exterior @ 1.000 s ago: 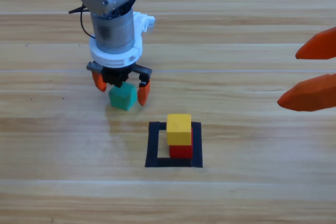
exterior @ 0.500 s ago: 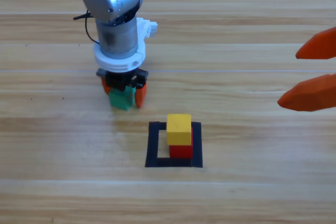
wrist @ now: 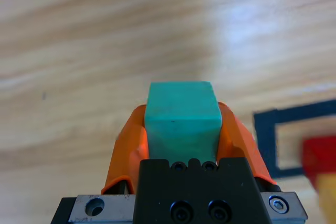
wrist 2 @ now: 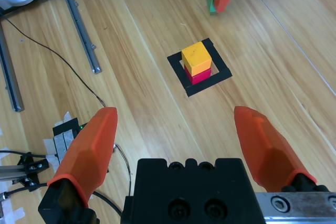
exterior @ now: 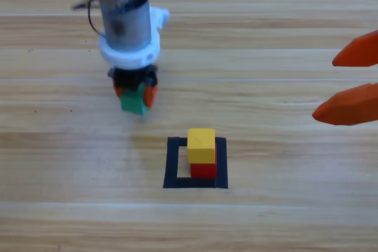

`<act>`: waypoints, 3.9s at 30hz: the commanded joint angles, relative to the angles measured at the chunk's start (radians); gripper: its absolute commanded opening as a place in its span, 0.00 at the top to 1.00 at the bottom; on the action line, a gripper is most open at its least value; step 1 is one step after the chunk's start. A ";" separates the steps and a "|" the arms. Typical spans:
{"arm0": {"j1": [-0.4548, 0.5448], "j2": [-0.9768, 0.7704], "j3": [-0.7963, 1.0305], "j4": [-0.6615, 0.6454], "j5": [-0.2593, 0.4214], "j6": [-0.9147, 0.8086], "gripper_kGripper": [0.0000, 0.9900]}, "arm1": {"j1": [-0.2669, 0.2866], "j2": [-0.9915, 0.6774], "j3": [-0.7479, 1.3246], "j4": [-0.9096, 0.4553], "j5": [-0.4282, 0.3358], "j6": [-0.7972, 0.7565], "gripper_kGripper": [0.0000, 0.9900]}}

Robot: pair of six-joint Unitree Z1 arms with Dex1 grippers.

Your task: Stack the blocks in the rectangular block: red at the bottom, yellow in the middle, green on top

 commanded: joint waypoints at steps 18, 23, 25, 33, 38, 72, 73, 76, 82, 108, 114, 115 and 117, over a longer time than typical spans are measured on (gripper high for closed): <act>-0.306 -0.058 -0.239 0.263 -0.017 -0.415 0.97 | -0.025 0.055 0.021 0.003 0.027 -0.009 0.01; -0.306 -0.032 -0.226 0.263 -0.028 -0.416 0.97 | -0.025 0.061 0.021 0.003 0.028 -0.009 0.01; -0.306 -0.026 -0.226 0.263 -0.029 -0.418 0.97 | -0.025 0.061 0.021 0.003 0.027 -0.009 0.01; -0.306 0.009 -0.240 0.263 -0.037 -0.416 0.97 | -0.025 0.067 0.021 0.003 0.027 -0.009 0.01; -0.306 0.029 -0.249 0.263 -0.054 -0.418 0.97 | -0.025 0.069 0.019 0.003 0.027 -0.009 0.01; -0.306 0.040 -0.271 0.263 -0.084 -0.481 0.31 | -0.025 0.076 0.018 0.003 0.033 -0.012 0.01; -0.306 0.026 -0.260 0.263 -0.081 -0.482 0.08 | -0.025 0.076 0.018 0.003 0.033 -0.012 0.01; -0.306 0.009 -0.259 0.263 -0.078 -0.481 0.00 | -0.025 0.076 0.018 0.003 0.033 -0.012 0.01; -0.306 -0.031 -0.251 0.263 -0.066 -0.479 0.00 | -0.025 0.076 0.019 0.003 0.042 -0.014 0.01; -0.663 -0.901 0.579 -0.234 0.183 -0.192 0.00 | -0.019 0.086 0.019 -0.001 0.045 -0.024 0.01; -0.685 -0.865 0.619 -0.318 0.179 -0.148 0.00 | -0.019 0.090 0.019 -0.006 0.045 -0.024 0.01; -0.685 -0.865 0.620 -0.321 0.181 -0.145 0.00 | -0.019 0.090 0.019 -0.006 0.045 -0.024 0.01; -0.685 -0.861 0.620 -0.323 0.183 -0.145 0.00 | -0.019 0.090 0.019 -0.006 0.045 -0.024 0.01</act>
